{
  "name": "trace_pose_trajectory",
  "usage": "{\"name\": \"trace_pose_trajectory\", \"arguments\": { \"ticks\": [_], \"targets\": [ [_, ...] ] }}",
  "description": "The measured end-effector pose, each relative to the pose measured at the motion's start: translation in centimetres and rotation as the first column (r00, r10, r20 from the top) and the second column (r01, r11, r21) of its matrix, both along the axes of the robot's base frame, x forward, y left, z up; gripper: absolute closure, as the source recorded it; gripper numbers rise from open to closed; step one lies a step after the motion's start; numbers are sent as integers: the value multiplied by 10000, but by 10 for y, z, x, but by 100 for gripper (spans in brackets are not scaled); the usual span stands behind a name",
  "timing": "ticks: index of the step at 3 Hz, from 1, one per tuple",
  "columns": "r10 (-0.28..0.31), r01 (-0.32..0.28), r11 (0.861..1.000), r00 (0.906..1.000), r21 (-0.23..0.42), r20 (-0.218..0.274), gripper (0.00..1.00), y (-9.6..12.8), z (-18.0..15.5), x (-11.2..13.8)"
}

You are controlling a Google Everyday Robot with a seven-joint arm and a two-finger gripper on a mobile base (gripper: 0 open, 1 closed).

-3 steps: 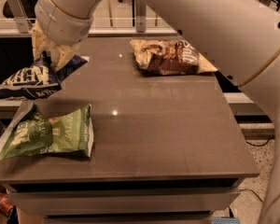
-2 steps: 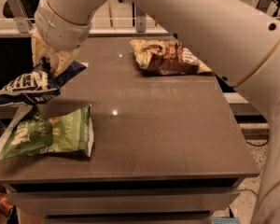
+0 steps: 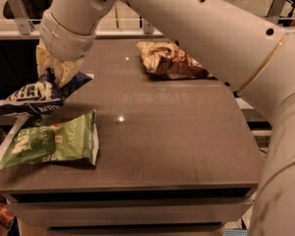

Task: Move blue chip bag near green jalapeno chip bag

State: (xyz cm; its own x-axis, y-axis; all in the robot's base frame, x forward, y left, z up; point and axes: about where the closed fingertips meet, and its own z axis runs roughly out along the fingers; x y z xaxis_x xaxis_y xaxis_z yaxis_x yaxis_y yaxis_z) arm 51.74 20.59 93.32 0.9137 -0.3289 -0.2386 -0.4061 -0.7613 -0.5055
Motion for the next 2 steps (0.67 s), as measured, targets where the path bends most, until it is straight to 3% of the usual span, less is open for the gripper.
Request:
{"name": "trace_pose_trajectory", "arguments": {
  "ticks": [1, 2],
  "targets": [
    [-123, 123, 9999, 9998, -64, -138, 84, 2, -8, 5],
    [-206, 203, 9997, 9996, -135, -216, 60, 3, -12, 9]
  ]
}}
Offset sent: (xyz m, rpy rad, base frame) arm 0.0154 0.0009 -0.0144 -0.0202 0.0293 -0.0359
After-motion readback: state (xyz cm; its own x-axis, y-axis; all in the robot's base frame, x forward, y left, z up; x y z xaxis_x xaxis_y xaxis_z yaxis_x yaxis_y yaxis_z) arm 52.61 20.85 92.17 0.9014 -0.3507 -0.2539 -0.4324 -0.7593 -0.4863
